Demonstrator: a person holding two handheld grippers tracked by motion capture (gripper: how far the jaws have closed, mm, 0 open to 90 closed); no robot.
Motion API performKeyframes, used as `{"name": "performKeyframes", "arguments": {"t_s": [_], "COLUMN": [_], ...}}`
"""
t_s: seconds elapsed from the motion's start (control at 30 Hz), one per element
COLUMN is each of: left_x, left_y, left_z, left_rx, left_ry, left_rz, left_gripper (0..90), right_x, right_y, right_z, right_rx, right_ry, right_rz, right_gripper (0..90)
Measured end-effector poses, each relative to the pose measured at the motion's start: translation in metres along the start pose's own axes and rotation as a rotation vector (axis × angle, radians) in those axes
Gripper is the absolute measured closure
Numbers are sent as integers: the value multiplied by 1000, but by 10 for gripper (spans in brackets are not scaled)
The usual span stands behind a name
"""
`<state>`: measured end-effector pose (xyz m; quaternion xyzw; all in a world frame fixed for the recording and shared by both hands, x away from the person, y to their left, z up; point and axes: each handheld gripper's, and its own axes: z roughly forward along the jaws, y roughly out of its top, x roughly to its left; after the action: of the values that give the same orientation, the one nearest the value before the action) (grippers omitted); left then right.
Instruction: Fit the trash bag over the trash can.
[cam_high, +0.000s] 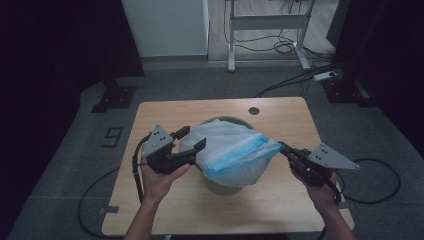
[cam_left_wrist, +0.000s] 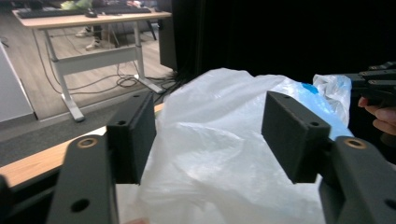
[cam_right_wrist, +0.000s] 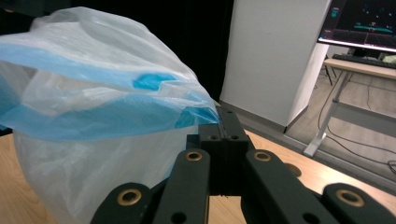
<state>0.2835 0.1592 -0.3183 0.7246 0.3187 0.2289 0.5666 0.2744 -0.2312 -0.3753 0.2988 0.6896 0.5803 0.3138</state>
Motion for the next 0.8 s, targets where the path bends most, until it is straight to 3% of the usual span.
{"name": "performKeyframes", "arguments": {"t_s": [0.17,0.4,0.5,0.73,0.8], "left_x": [6,-2,-5,6,10], "left_y": [-2,9,14,11,6], "left_z": [-7,4,14,45,54], "left_rx": [-17,5,38,155,198], "left_ry": [1,-25,-38,-53,-79], "left_rz": [-19,23,41,-2,-19], "left_gripper": [325,330,332,273,260], "right_x": [-6,-4,-2,3,4], "right_y": [-6,-2,0,1,1], "right_z": [-5,-3,0,5,6], "right_rx": [11,20,20,17,17], "right_ry": [-4,7,16,39,44], "right_rz": [21,12,6,-5,-7], "right_gripper": [889,889,889,889,889]}}
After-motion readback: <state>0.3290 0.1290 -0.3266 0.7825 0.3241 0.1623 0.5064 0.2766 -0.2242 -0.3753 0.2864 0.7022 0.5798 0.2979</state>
